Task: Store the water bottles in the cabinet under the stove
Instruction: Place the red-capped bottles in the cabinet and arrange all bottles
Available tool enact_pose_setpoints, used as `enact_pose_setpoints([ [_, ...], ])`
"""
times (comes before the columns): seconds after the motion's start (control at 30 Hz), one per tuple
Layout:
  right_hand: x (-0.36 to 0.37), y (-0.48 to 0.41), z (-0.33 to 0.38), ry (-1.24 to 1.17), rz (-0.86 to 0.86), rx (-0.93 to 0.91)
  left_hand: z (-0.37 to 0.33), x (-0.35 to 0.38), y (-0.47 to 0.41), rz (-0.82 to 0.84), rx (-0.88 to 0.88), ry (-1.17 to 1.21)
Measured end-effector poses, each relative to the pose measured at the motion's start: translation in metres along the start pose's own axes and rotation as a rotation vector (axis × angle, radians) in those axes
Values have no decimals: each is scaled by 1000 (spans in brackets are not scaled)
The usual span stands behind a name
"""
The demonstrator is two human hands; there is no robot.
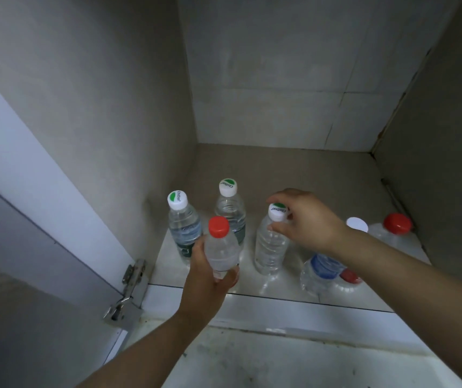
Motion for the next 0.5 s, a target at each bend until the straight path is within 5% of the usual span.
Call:
enact_pose_setpoints([
  [0.2,-6,-2,-6,62,74,-51,-24,-9,0,110,-44,-165],
  [0.5,-19,-24,-6,65,20,-47,-97,-77,-19,181,-3,-757],
])
Point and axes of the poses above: each hand's wrist, its own y-axis away from the middle knuckle, its own x-axis out of the palm, z = x × y, the point moved 5 cm from there along -y, towards the middle knuckle, and after that the axes turned 9 degrees about z, right-handed, at the moved point
